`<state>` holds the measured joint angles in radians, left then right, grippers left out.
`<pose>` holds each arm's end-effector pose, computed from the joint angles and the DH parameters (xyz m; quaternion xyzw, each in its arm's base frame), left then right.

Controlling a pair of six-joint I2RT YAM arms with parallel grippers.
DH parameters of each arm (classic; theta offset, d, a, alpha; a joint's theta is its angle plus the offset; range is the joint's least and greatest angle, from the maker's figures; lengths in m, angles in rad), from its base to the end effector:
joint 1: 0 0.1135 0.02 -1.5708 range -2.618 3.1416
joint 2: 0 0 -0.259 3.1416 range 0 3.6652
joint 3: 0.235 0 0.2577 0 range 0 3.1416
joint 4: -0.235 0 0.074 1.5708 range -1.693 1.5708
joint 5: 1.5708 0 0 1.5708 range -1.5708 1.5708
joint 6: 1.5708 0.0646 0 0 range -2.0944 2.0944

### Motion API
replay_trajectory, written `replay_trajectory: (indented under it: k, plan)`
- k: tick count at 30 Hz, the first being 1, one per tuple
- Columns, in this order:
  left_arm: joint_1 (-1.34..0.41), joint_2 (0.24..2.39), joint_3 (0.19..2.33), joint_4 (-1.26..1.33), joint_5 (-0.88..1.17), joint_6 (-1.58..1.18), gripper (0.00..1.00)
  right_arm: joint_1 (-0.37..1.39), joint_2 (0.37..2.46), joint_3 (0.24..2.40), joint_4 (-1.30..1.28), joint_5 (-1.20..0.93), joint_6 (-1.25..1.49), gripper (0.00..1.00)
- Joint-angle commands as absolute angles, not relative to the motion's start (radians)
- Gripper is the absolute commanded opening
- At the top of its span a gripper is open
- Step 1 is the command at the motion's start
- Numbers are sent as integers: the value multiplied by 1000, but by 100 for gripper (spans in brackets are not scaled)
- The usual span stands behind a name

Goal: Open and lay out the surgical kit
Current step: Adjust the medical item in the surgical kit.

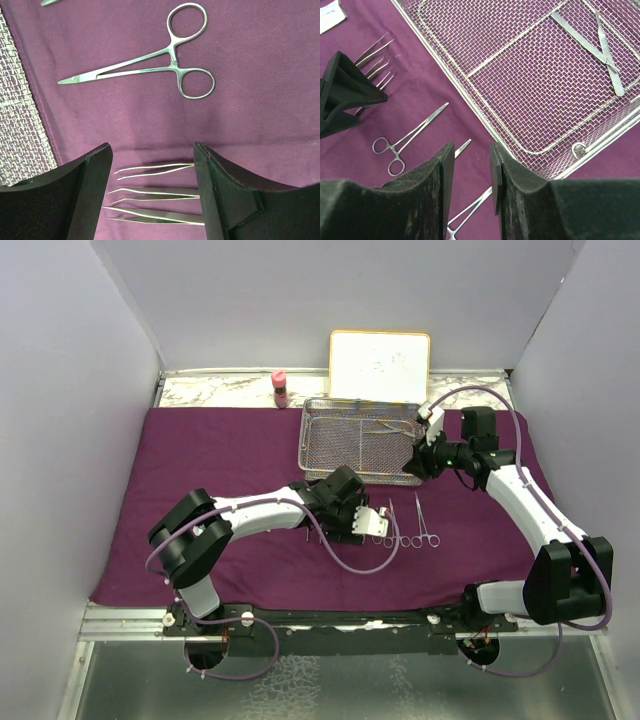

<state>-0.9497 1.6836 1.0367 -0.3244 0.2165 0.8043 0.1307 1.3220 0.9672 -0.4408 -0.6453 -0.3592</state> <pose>0.1997 -0.3030 0.1545 0.7506 0.5828 -0.1243 0.2853 0.2924 0.0776 0.2440 -0.3292 0.8228 0.2508 0.3896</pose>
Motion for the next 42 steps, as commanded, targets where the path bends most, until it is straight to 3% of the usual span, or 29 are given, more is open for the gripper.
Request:
replay_trajectory:
  k: [1,42]
  plan:
    - [-953,1717,1028,-327,217,819,69,126,1324,962,-425,-673,-354,35]
    - [-953,1702,1014,-370,217,819,69,123,1325,960,-424,-674,-356,35]
